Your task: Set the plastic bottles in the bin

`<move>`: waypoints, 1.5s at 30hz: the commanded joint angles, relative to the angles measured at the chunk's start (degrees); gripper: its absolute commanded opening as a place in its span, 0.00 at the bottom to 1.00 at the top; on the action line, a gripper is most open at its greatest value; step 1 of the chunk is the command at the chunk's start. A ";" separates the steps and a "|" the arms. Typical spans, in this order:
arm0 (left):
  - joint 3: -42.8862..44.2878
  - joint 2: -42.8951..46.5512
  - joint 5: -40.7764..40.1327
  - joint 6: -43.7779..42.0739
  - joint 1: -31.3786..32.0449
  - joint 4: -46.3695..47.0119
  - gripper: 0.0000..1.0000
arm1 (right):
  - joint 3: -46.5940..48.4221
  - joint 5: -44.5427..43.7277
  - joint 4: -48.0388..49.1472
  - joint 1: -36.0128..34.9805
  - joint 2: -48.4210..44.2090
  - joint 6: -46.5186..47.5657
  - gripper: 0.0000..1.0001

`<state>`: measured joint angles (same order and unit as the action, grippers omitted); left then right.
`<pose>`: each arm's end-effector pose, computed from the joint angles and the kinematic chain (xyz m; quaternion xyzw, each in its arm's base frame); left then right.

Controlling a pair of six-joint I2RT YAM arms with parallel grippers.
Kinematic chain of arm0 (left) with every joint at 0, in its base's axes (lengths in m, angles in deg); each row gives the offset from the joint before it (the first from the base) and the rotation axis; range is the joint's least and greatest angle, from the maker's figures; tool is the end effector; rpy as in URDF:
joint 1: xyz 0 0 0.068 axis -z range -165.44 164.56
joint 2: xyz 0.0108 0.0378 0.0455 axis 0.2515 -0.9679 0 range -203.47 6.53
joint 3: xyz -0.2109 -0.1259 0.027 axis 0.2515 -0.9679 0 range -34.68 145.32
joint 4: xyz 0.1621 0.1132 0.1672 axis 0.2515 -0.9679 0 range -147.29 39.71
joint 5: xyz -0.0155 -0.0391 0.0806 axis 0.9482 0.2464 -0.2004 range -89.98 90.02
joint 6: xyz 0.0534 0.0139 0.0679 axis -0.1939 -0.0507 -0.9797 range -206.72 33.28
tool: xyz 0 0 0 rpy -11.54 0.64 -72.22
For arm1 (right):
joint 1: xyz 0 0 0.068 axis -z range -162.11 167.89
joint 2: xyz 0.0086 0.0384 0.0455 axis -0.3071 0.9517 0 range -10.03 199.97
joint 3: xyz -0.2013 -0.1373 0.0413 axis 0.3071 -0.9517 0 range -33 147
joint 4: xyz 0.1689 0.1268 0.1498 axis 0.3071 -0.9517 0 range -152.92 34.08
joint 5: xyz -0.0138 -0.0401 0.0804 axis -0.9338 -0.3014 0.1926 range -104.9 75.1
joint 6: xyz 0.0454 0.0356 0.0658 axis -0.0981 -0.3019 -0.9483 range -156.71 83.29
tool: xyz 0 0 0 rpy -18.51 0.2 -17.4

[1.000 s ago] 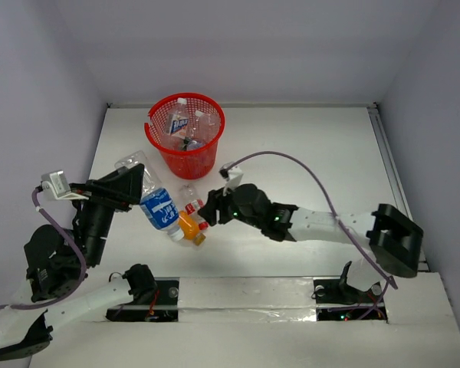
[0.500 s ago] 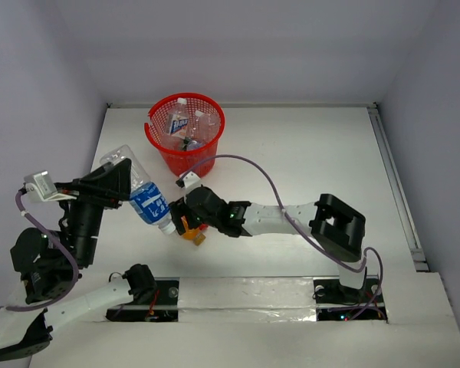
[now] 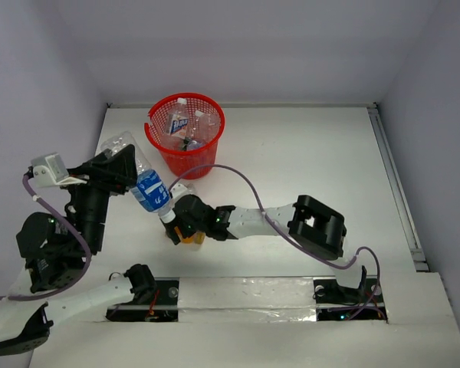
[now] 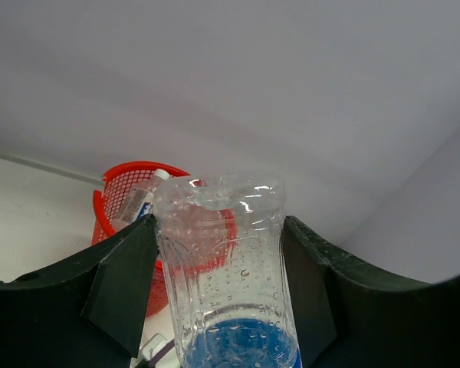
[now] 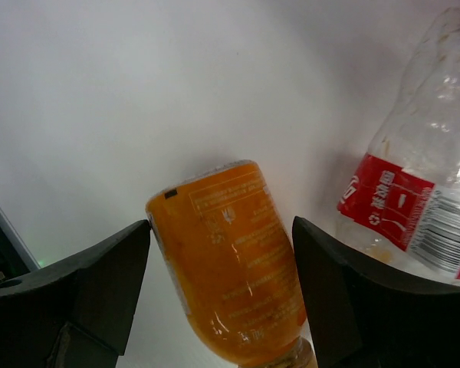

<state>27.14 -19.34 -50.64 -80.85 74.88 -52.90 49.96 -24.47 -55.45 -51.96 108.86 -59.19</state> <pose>0.0868 -0.0314 0.4756 -0.1386 0.5537 -0.2643 0.7774 0.1806 0.4542 0.1404 -0.3208 0.8265 0.2781 0.3697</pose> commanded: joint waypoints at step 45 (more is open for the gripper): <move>18.07 -58.68 8.91 -20.70 -40.63 33.53 0.29 | -19.67 -5.72 11.14 -2.49 -40.29 -1.69 0.42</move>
<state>46.22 -77.02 -37.98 -94.64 34.38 -30.58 31.53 -26.52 -47.71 -53.88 74.20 -60.72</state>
